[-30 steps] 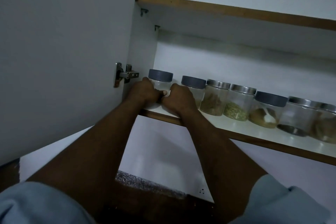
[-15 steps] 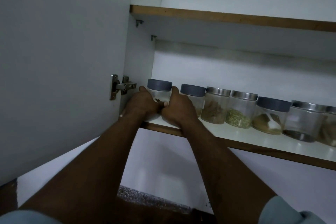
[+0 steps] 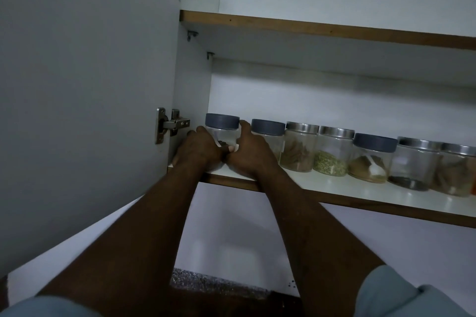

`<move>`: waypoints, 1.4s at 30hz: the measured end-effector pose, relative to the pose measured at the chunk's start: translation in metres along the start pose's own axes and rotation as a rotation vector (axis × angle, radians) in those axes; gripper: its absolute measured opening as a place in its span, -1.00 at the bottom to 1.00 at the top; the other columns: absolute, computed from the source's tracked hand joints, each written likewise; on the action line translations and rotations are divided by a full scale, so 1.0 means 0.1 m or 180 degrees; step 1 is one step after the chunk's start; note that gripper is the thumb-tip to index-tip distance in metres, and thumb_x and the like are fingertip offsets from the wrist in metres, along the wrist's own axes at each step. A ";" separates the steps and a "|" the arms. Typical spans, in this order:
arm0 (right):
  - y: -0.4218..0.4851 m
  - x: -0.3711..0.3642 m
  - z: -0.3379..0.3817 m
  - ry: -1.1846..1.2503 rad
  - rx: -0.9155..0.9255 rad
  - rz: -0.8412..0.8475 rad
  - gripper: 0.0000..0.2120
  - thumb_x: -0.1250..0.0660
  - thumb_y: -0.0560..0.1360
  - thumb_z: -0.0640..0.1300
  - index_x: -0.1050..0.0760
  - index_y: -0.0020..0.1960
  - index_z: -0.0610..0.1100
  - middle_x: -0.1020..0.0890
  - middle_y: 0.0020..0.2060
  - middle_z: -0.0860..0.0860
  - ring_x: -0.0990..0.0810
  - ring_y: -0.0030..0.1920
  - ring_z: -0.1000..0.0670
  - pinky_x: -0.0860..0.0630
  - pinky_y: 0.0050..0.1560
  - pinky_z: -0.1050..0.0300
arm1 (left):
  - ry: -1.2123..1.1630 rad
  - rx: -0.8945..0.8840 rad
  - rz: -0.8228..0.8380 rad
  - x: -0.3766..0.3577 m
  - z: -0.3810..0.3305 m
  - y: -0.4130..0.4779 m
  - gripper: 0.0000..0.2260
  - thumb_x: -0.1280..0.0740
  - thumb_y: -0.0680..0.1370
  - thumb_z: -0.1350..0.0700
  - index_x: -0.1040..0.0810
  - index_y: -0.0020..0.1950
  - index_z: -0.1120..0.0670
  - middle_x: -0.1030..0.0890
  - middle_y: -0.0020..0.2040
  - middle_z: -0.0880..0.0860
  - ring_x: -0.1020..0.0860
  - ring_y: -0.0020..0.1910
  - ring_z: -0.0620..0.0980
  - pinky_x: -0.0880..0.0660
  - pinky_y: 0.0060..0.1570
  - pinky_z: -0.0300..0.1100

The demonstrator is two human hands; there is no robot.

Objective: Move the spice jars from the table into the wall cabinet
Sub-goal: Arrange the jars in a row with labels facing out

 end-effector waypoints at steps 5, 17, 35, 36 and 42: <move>-0.01 0.01 0.00 0.0044 0.0027 -0.0091 -0.18 -0.51 0.43 -0.06 -0.16 0.56 -0.10 -0.63 0.21 -0.11 -0.61 0.17 -0.16 -0.56 0.22 -0.10 | -0.0218 0.0112 0.0003 0.02 0.01 0.00 -0.23 -0.53 0.44 -0.14 -0.23 0.44 0.18 -0.55 0.29 0.20 -0.54 0.22 0.18 -0.51 0.06 -0.03; 0.01 0.02 -0.04 -0.0184 -0.0030 -0.0203 -0.12 -0.50 0.40 -0.06 -0.11 0.58 -0.13 -0.62 0.20 -0.12 -0.62 0.16 -0.18 -0.50 0.06 0.04 | -0.0004 0.0151 0.0088 -0.05 0.02 0.08 -0.18 -0.48 0.45 -0.24 -0.27 0.49 0.21 -0.52 0.35 0.22 -0.53 0.26 0.20 -0.45 0.06 -0.06; 0.00 0.04 -0.05 0.0159 0.0067 -0.0281 -0.14 -0.52 0.42 -0.05 -0.12 0.57 -0.07 -0.62 0.23 -0.08 -0.60 0.21 -0.14 -0.51 0.16 0.02 | -0.0362 0.0177 0.0182 0.12 -0.02 -0.11 -0.13 -0.28 0.26 -0.34 -0.30 0.46 0.11 -0.58 0.27 0.15 -0.56 0.12 0.15 -0.50 0.05 -0.03; 0.00 0.05 -0.05 0.0192 0.0053 -0.0295 -0.15 -0.52 0.41 -0.08 -0.14 0.56 -0.07 -0.61 0.24 -0.07 -0.59 0.23 -0.14 -0.51 0.15 0.04 | -0.0379 0.0200 0.0227 0.13 -0.03 -0.12 -0.10 -0.29 0.25 -0.35 -0.27 0.46 0.11 -0.57 0.28 0.15 -0.55 0.14 0.16 -0.51 0.08 -0.01; 0.00 0.03 -0.07 -0.0069 0.0083 -0.0323 -0.32 -0.47 0.43 -0.15 -0.29 0.48 -0.12 -0.61 0.23 -0.11 -0.58 0.21 -0.16 -0.47 0.12 0.07 | -0.0143 0.0166 0.0144 0.07 -0.02 -0.09 -0.11 -0.52 0.36 -0.30 -0.30 0.49 0.16 -0.48 0.37 0.18 -0.51 0.27 0.16 -0.52 0.15 -0.04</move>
Point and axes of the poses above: each hand's wrist, its own y-axis towards the middle knuckle, its own x-axis out of the back of the hand, z = x × y, the point moved 2 cm from there along y, towards the middle knuckle
